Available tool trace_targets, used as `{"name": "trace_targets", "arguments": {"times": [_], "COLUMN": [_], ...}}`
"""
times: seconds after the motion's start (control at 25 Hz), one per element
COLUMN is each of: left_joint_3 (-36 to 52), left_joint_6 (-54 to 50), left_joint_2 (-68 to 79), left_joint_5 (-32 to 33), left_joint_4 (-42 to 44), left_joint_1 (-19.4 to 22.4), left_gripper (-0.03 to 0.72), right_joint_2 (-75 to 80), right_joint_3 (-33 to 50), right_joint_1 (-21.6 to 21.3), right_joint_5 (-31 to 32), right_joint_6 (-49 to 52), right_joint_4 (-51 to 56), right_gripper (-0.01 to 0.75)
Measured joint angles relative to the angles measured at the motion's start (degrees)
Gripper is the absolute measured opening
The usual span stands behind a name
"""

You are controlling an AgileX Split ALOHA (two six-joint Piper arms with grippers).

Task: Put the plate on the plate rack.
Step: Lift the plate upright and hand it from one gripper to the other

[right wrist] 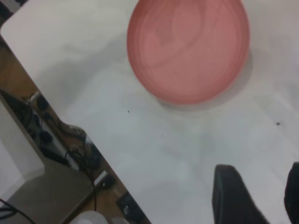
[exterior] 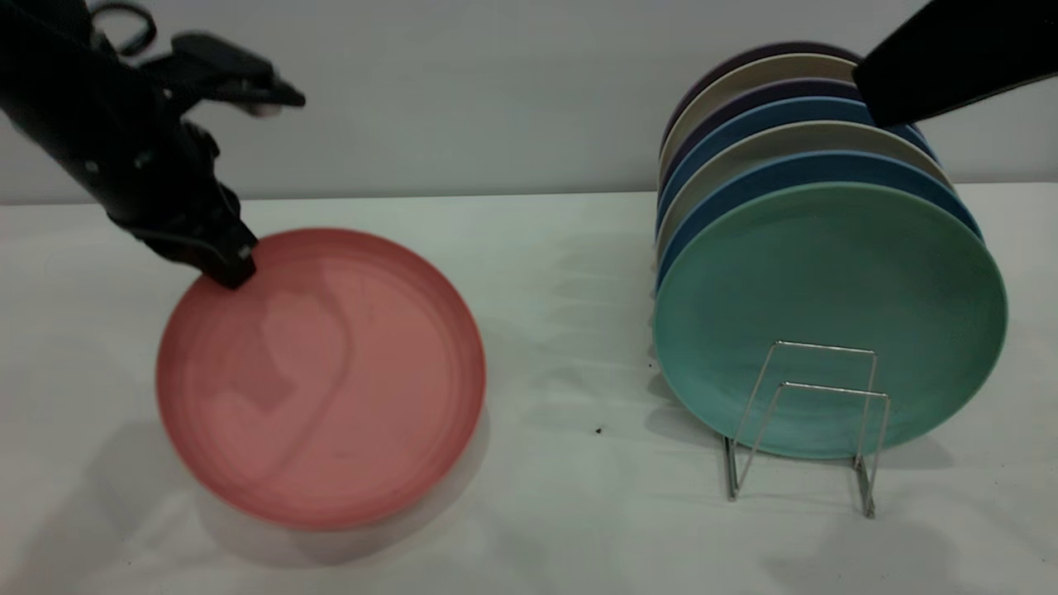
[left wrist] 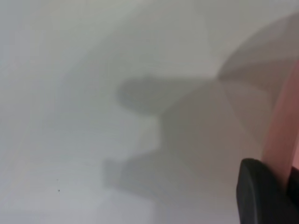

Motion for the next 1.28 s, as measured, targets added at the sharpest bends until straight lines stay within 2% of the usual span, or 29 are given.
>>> {"name": "trace_targets", "arguments": {"times": [0.24,0.48,0.72,1.0,1.28], "left_joint_3": [0.11,0.28,0.46,0.46,0.46], "left_joint_6": [3.11,9.06,14.74,15.16,15.16], "left_joint_2": [-6.78,-11.75,-12.12,-12.12,-12.12], "left_joint_5": [5.44,10.01,12.88,13.39,13.67], "left_joint_4": [0.17,-2.86,-5.72,-5.72,-7.01], "left_joint_1": [-0.18,-0.78,-6.02,-10.47,-11.69], "left_gripper": [0.016,0.015,0.015,0.015,0.015], "right_joint_2": [2.88,9.08,17.13,24.38,29.56], "right_joint_3": [-3.44,-9.98,-15.07,-18.51,-19.23], "right_joint_1": [0.71,7.12,12.18,12.57,12.57], "right_joint_5": [2.72,3.06,1.56,-1.18,-4.06], "right_joint_6": [-0.96,-1.47,-1.07,-1.01,-3.73], "right_joint_4": [0.93,-0.79,-4.96,-6.96,-7.06], "right_gripper": [0.299,0.299,0.318,0.406,0.433]}}
